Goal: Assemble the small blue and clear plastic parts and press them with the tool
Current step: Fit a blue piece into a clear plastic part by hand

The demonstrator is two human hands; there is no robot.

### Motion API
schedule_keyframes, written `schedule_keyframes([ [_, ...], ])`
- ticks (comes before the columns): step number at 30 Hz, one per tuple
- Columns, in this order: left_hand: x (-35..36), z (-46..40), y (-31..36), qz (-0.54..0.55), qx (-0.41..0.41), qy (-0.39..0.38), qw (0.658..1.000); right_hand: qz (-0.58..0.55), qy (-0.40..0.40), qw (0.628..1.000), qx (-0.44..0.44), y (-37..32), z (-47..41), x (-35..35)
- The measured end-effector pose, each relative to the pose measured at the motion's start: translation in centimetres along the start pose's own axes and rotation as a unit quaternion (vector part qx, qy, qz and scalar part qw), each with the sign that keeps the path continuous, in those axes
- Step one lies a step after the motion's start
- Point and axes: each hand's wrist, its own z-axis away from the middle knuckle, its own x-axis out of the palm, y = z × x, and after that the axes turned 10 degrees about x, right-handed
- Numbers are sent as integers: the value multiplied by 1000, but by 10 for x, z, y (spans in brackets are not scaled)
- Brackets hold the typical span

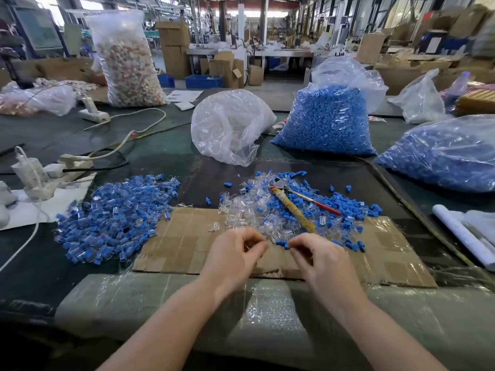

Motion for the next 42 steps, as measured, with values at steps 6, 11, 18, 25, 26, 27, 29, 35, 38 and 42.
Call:
schedule_keyframes([
  [6, 21, -23, -9, -16, -16, 61, 998, 79, 9, 995, 51, 5, -24, 14],
  [11, 35, -32, -18, -48, -16, 80, 995, 99, 24, 994, 38, 11, -30, 25],
  [18, 42, -39, -20, -65, 8, 92, 994, 97, 55, 993, 34, 12, -40, 36],
  [25, 46, -43, -25, -81, 22, 126, 989, 109, 70, 991, 43, 15, -47, 42],
  [26, 46, -43, -25, -82, 22, 129, 988, 104, 70, 991, 43, 15, -47, 43],
  [27, 47, -43, -25, -84, 23, 132, 987, 101, 70, 991, 43, 15, -48, 43],
  [29, 47, -42, -26, -80, 22, 140, 987, 101, 73, 991, 42, 17, -48, 44],
  [35, 46, -38, -27, -49, 18, 154, 987, 50, 107, 992, 34, 17, -45, 46],
  [38, 46, -38, -28, -77, 32, 149, 985, 48, 122, 991, 16, 17, -42, 46],
  [42, 47, -38, -30, -93, 28, 143, 985, 80, 116, 990, 18, 18, -43, 48],
])
